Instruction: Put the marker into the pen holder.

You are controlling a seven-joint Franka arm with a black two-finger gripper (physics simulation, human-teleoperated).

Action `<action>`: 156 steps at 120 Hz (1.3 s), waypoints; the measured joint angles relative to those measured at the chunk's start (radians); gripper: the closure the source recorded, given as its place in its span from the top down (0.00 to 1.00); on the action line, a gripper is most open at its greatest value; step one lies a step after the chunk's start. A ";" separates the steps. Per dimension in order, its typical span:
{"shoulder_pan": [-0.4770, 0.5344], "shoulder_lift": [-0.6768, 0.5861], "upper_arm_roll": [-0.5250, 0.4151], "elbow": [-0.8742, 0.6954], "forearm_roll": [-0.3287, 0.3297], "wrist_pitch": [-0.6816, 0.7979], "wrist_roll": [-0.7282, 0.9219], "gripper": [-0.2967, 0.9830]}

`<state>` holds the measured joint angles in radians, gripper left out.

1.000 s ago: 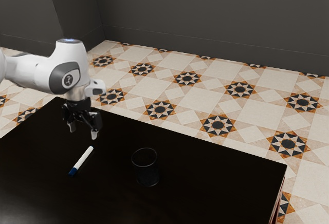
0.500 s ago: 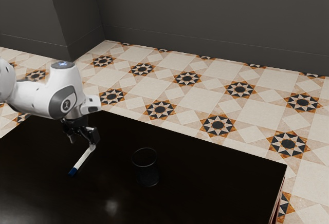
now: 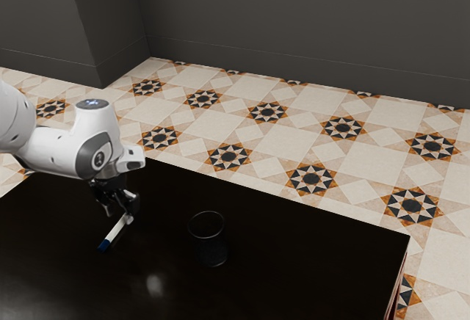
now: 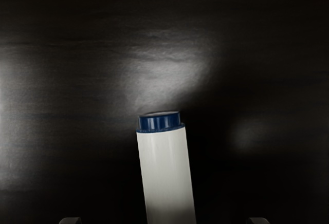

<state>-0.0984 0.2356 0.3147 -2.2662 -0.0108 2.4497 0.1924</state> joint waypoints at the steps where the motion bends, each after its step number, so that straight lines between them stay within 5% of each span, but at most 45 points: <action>1: 0.000 0.000 0.000 0.000 0.000 0.000 0.000 0.54; 131: -0.001 0.018 -0.008 -0.007 -0.002 0.063 0.020 0.21; 156: -0.001 -0.102 -0.057 0.007 -0.012 0.088 0.007 0.18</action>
<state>-0.0991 0.1337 0.2577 -2.2590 -0.0230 2.5376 0.1992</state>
